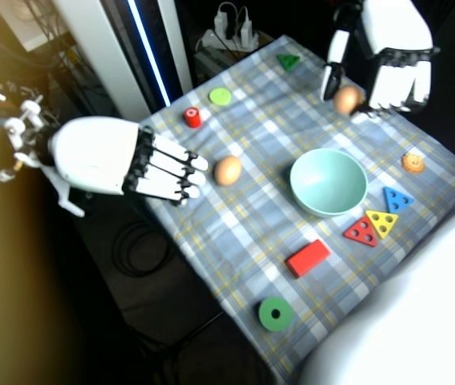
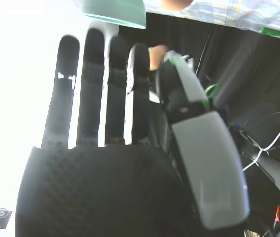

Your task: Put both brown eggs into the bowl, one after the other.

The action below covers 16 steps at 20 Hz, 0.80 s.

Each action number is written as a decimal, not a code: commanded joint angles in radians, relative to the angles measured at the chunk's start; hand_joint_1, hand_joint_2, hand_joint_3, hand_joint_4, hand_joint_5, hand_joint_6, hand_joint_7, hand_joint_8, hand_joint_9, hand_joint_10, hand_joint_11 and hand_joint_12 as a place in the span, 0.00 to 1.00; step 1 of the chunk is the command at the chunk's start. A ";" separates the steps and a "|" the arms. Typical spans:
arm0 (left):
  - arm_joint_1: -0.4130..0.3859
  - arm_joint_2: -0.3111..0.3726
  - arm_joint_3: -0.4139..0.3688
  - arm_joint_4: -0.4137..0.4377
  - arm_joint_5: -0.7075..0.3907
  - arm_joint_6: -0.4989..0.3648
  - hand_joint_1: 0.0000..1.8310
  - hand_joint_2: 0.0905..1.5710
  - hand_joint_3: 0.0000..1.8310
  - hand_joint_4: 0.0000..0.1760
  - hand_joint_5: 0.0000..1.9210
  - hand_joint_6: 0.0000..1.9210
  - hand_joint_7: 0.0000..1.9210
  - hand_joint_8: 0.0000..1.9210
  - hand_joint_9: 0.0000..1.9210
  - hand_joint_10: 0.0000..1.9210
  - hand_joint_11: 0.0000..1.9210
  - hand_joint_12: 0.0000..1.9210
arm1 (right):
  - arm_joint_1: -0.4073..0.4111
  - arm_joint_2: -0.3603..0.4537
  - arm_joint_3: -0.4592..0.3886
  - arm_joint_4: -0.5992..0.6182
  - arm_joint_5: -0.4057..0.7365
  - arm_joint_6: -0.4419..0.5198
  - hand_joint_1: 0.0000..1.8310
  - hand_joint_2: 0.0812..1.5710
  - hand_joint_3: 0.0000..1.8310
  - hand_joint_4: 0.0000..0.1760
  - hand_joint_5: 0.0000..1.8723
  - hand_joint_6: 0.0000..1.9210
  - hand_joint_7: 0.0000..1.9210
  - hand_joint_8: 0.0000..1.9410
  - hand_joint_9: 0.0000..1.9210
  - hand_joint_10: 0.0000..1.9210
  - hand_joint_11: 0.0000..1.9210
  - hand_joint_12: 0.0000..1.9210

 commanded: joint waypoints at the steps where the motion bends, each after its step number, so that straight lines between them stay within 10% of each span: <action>1: -0.023 -0.021 0.022 0.012 -0.055 -0.004 0.68 0.72 0.00 0.00 0.46 0.48 0.48 0.69 0.43 0.77 0.27 0.91 | 0.008 0.000 0.006 0.029 0.113 0.004 0.39 0.88 0.00 0.00 0.36 0.00 0.36 0.00 0.32 0.00 0.11 0.50; 4: -0.064 -0.128 0.137 -0.019 0.009 -0.005 0.61 0.72 0.00 0.00 0.47 0.56 0.45 0.63 0.42 0.68 0.25 0.82 | 0.011 -0.011 0.014 0.026 0.113 0.007 0.36 0.88 0.00 0.00 0.36 0.00 0.36 0.00 0.34 0.00 0.16 0.44; 8: -0.070 -0.242 0.266 -0.047 0.083 -0.005 0.56 0.75 0.00 0.00 0.42 0.67 0.41 0.79 0.43 0.82 0.34 0.98 | 0.016 -0.026 0.027 0.018 0.113 0.009 0.33 0.89 0.00 0.00 0.35 0.00 0.35 0.00 0.34 0.00 0.17 0.43; 10: -0.069 -0.278 0.315 -0.068 0.118 -0.006 0.51 0.78 0.00 0.53 0.38 0.73 0.33 0.90 0.37 0.89 0.30 1.00 | 0.021 -0.032 0.030 0.010 0.114 0.010 0.34 0.89 0.00 0.00 0.36 0.00 0.35 0.00 0.34 0.00 0.17 0.45; 12: -0.062 -0.291 0.341 -0.096 0.137 -0.006 0.52 0.77 0.00 0.57 0.40 0.71 0.34 0.90 0.39 0.90 0.34 1.00 | 0.027 -0.042 0.036 0.005 0.113 0.012 0.35 0.88 0.00 0.00 0.37 0.00 0.35 0.00 0.34 0.00 0.16 0.46; 13: -0.059 -0.292 0.346 -0.109 0.139 -0.006 0.52 0.73 0.00 0.01 0.36 0.78 0.36 0.93 0.41 0.93 0.36 1.00 | 0.028 -0.044 0.038 0.005 0.113 0.015 0.36 0.88 0.00 0.00 0.36 0.00 0.35 0.00 0.33 0.00 0.15 0.46; 14: -0.057 -0.292 0.347 -0.111 0.143 -0.006 0.50 0.74 0.00 0.36 0.32 0.90 0.37 0.99 0.45 0.99 0.41 1.00 | 0.028 -0.044 0.038 0.005 0.113 0.017 0.37 0.88 0.00 0.00 0.36 0.00 0.35 0.00 0.33 0.00 0.14 0.49; 15: -0.054 -0.292 0.347 -0.111 0.148 -0.006 0.50 0.74 0.00 0.36 0.32 0.90 0.37 0.99 0.45 0.99 0.41 1.00 | 0.028 -0.044 0.038 0.005 0.113 0.019 0.37 0.88 0.00 0.00 0.36 0.00 0.35 0.00 0.33 0.00 0.14 0.49; 16: -0.047 -0.292 0.348 -0.111 0.154 -0.006 0.50 0.76 0.01 0.97 0.39 0.73 0.36 1.00 0.45 1.00 0.45 1.00 | 0.028 -0.044 0.039 0.005 0.113 0.019 0.36 0.88 0.00 0.00 0.36 0.00 0.35 0.00 0.33 0.00 0.13 0.51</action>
